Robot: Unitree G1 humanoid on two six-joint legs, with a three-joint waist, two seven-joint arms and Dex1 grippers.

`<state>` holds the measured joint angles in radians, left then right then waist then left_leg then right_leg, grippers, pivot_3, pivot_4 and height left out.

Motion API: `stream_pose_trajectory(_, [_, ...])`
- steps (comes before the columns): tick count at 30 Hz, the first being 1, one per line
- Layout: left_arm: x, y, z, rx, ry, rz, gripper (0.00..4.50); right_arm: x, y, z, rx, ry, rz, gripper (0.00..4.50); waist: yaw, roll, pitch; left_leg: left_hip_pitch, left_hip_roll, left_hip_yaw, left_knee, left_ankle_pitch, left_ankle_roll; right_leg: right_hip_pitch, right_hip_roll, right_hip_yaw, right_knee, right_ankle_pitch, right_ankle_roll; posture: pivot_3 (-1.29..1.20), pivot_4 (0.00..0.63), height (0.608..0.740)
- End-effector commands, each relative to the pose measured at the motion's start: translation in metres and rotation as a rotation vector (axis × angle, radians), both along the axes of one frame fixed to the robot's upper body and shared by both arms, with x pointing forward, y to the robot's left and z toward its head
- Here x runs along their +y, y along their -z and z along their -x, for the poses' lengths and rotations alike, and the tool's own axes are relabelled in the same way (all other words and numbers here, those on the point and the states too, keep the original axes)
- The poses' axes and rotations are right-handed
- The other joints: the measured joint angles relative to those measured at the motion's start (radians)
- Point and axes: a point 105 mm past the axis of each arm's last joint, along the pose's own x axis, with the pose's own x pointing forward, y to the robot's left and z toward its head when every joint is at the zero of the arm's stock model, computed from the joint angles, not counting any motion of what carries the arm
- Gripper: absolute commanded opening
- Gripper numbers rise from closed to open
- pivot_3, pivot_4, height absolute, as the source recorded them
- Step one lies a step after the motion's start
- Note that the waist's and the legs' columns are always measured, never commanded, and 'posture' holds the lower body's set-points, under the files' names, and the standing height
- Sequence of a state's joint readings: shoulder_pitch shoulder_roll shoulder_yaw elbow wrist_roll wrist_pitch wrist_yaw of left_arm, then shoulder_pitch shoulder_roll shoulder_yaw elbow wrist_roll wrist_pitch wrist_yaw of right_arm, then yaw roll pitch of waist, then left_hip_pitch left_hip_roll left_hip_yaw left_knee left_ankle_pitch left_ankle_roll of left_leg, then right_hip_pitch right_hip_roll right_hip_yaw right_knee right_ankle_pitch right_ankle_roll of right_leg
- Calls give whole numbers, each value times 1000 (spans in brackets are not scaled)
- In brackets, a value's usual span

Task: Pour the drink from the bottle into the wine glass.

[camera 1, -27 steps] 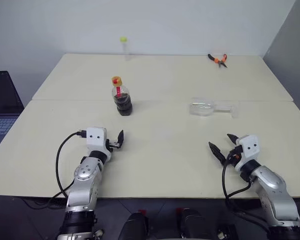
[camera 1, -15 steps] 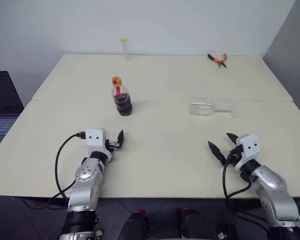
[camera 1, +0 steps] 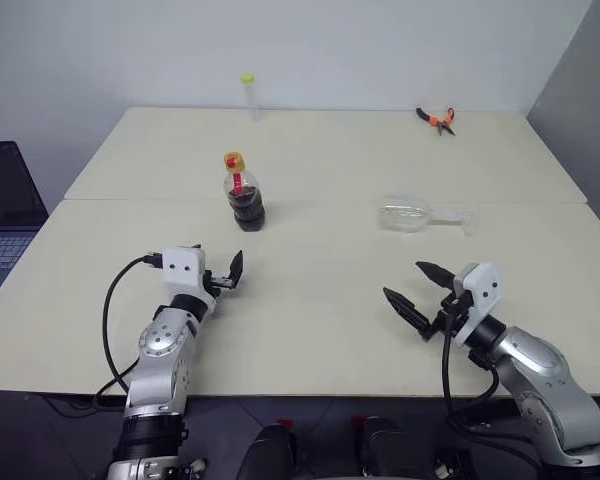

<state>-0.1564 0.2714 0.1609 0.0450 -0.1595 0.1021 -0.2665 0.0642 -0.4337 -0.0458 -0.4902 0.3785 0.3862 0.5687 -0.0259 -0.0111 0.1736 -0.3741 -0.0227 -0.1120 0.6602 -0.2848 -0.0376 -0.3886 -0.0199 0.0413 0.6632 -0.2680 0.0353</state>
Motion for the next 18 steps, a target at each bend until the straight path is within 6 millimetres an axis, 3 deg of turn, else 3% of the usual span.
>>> stream_pose_trajectory(1, [-5, -11, -1, -42, 13, -17, 4461, 1, -9, 3, -34, -22, 14, 4500, 0, 0, 0, 0, 0, 0, 0, 0, 0, 0, 0, 0, 0, 0, 0, 0, 150, 740])
stream_pose_trajectory(9, [-17, -14, -10, -45, 51, -2, 4461, 5, -6, 7, -16, -70, 49, 4500, 0, 0, 0, 0, 0, 0, 0, 0, 0, 0, 0, 0, 0, 0, 0, 0, 150, 740])
stream_pose_trajectory(18, [-18, -23, -47, -20, 32, 61, 4461, 18, -17, 7, 4, -127, 11, 4500, -1, -1, 0, 0, 0, 0, 0, 0, 0, 0, 1, -1, 1, -2, 4, 0, 150, 740])
